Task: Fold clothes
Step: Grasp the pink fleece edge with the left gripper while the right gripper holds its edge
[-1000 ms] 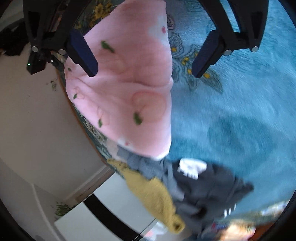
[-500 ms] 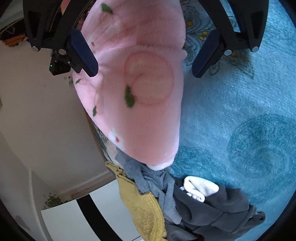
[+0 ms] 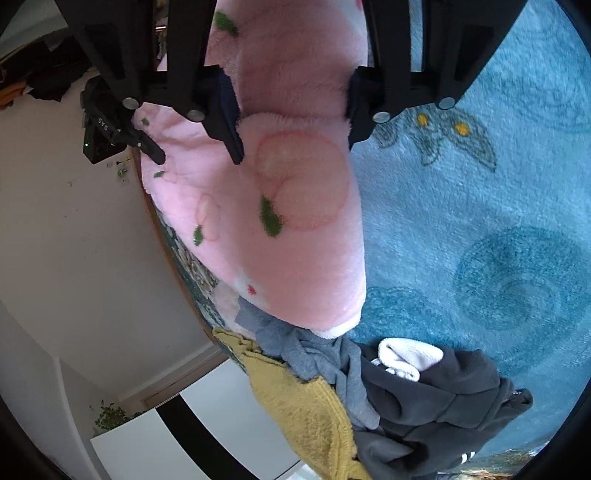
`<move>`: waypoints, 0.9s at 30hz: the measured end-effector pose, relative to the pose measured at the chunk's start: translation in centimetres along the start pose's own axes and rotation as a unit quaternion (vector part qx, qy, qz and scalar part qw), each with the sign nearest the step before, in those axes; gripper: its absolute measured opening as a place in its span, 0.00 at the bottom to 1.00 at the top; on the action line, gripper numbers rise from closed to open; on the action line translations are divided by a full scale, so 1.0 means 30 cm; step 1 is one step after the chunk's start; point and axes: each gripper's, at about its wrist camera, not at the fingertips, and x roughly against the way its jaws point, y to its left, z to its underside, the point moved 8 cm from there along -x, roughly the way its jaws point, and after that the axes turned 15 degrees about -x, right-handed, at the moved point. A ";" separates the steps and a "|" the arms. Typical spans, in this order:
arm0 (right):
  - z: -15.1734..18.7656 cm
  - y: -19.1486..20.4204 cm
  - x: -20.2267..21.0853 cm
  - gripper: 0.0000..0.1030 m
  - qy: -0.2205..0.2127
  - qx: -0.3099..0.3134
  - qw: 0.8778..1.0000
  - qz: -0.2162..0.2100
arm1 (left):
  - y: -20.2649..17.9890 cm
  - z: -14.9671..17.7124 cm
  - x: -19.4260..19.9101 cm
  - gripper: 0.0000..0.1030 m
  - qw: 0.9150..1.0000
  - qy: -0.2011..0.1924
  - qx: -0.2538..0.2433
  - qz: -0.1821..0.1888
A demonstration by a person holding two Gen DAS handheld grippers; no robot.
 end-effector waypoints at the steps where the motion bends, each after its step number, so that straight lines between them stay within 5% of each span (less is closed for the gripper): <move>1: 0.002 0.009 0.008 0.46 -0.001 -0.001 1.000 -0.006 | -0.012 -0.002 0.008 0.44 1.000 -0.002 -0.003 0.000; 12: -0.131 0.046 0.282 0.44 -0.049 0.006 0.997 -0.055 | -0.364 -0.111 -0.060 0.43 0.994 0.011 -0.089 0.067; 21: -0.556 -0.033 0.706 0.44 -0.139 0.047 0.989 0.022 | -0.805 -0.277 -0.473 0.42 0.978 0.037 -0.153 0.140; 27: -0.879 -0.094 0.859 0.44 -0.164 0.060 0.983 0.062 | -1.017 -0.407 -0.767 0.42 0.969 0.047 -0.164 0.178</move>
